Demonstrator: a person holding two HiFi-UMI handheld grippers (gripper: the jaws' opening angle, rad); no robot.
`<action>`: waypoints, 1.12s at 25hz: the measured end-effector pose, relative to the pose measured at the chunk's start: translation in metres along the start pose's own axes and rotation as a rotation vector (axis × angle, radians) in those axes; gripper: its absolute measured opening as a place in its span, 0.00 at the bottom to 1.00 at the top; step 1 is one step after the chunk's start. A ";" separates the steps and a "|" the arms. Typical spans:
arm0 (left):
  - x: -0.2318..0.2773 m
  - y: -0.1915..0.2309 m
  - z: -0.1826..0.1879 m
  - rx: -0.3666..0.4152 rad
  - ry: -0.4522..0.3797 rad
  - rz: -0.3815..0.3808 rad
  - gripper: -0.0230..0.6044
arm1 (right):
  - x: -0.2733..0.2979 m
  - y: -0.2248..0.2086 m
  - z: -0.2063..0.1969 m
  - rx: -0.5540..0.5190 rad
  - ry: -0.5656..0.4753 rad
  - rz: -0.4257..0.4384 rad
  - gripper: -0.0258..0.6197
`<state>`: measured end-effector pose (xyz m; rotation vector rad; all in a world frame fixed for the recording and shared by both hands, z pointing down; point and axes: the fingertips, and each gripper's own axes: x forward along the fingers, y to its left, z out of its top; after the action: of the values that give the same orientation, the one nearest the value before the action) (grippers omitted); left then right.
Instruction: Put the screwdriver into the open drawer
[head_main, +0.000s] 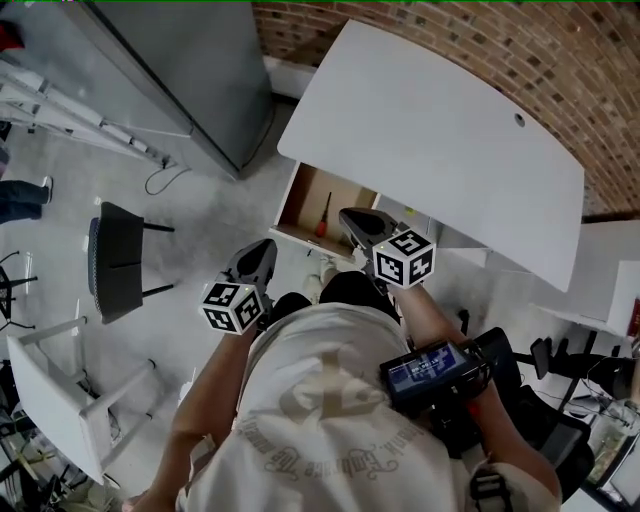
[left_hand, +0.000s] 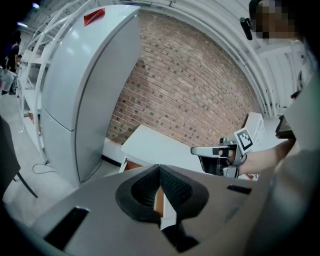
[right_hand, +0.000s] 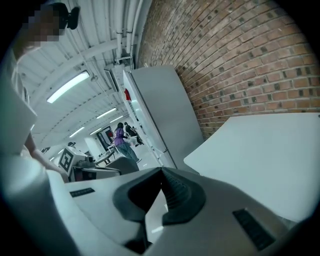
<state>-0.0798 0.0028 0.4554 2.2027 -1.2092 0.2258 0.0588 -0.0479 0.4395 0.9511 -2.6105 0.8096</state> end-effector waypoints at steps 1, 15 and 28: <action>0.000 -0.002 0.003 0.006 -0.004 -0.005 0.07 | -0.005 0.000 0.002 -0.002 -0.011 -0.004 0.08; 0.012 -0.050 0.018 0.091 0.003 -0.137 0.07 | -0.072 -0.002 0.014 -0.024 -0.112 -0.118 0.07; 0.021 -0.099 0.011 0.169 0.048 -0.252 0.07 | -0.123 0.003 -0.013 0.010 -0.170 -0.200 0.08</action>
<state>0.0113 0.0206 0.4130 2.4552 -0.9038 0.2838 0.1507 0.0249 0.3993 1.3127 -2.5956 0.7198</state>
